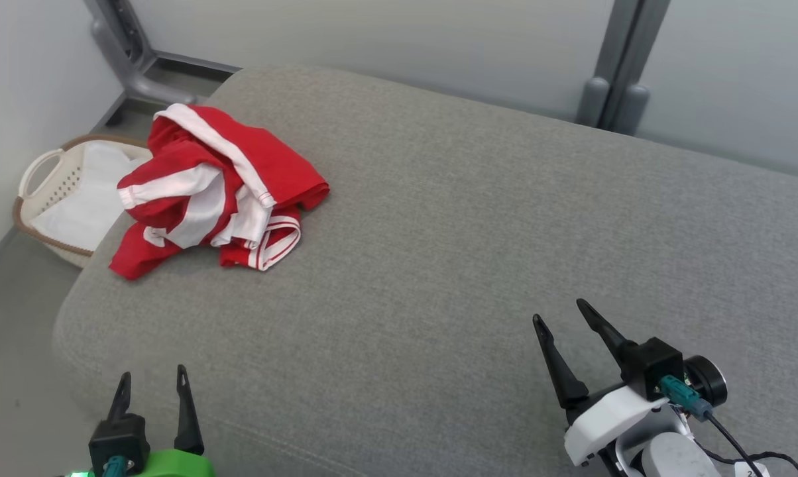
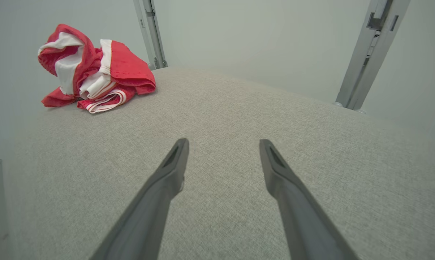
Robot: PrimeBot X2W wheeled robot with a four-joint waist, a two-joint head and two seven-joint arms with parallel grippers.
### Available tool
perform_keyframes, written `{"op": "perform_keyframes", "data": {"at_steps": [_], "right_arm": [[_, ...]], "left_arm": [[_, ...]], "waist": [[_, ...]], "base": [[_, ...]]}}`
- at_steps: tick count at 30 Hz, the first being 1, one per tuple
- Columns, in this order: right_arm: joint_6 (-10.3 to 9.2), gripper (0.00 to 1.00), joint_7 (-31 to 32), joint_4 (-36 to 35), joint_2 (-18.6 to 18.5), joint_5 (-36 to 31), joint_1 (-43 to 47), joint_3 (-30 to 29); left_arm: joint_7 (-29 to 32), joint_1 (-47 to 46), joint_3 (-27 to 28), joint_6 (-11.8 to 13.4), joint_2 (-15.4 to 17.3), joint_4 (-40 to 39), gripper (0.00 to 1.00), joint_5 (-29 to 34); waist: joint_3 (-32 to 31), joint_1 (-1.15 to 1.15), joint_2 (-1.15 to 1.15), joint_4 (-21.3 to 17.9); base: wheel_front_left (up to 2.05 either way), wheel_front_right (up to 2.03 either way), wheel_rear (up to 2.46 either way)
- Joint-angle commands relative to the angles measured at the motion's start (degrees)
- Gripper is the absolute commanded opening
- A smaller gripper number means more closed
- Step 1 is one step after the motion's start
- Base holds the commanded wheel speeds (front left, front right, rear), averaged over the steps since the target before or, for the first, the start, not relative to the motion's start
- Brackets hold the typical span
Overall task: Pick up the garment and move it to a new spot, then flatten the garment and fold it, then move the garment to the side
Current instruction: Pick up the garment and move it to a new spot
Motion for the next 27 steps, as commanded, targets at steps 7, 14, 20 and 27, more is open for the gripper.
{"op": "perform_keyframes", "data": {"at_steps": [7, 14, 20, 27], "right_arm": [[-0.05, 1.00, -0.1, 0.6, -0.3, 0.0, -1.2, 0.3], [-0.05, 1.00, -0.1, -0.1, -0.3, -1.8, -2.6, 0.4], [-0.05, 1.00, -0.1, -0.4, -0.3, -3.7, -4.8, 0.6], [-0.05, 1.00, -0.1, -0.5, -0.5, -5.5, -7.5, 1.2]], "left_arm": [[0.0, 0.0, 2.5, -1.0, -1.1, 0.3, 1.00, -1.1], [0.0, -5.0, 4.4, -4.7, -1.4, 3.0, 1.00, -3.7], [0.0, -13.6, 5.9, -7.1, -0.3, 5.8, 1.00, -4.8], [0.0, -26.2, 2.8, -8.0, 4.7, 10.7, 1.00, -6.0]], "waist": [[1.9, 0.00, 0.00, 3.8], [5.1, 0.00, 0.00, 2.1], [9.6, 0.00, 0.00, -0.2], [14.8, 0.00, 0.00, -3.0]], "base": [[0.00, 0.00, 0.00], [0.00, 0.00, 0.00], [0.00, 0.00, 0.00], [0.00, 0.00, 0.00]]}}
